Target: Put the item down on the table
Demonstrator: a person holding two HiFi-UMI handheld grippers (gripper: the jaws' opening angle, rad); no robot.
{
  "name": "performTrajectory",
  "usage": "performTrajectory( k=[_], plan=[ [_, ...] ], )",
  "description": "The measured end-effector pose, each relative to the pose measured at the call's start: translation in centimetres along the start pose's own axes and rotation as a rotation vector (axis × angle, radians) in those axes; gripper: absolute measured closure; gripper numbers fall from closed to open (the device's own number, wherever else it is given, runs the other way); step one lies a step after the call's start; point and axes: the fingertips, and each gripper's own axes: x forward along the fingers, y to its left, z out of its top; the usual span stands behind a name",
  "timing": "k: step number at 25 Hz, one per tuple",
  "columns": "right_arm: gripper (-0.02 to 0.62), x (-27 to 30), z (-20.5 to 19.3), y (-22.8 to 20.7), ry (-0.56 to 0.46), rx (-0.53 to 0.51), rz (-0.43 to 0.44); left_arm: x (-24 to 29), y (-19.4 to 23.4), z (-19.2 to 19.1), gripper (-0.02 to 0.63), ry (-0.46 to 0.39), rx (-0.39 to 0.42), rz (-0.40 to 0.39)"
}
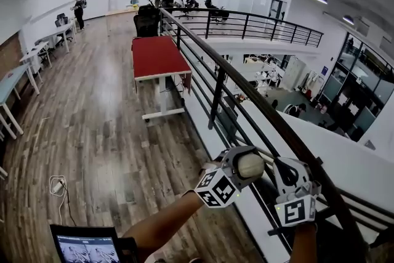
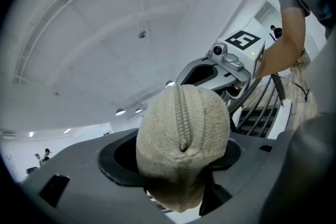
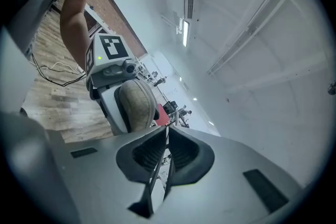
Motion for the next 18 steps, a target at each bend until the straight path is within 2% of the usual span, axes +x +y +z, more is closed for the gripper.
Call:
performTrajectory(
  k=[3,8,15,18],
  plan=[
    [0.589,1.2,-2.0,-1.3,-0.024,-0.008,0.012,2.5,0.9,-0.5,0.299,0.012,0.013,0.018],
    [0.589,4.4,-4.1,-1.8,-0.058,0.0,0.039,3.8,3.4,-2.5,0.299,0.041,0.014,0.053],
    [0.589,12.7,-2.6,-3.7,-0.074,-0.002,0.068,3.8,11.2,-6.5,0.299,0.07,-0.004,0.074],
    [0.589,16.5,-2.5,-4.4,-0.066,-0.006,0.068,4.3,14.8,-7.9,0.299,0.054,-0.003,0.068]
  ],
)
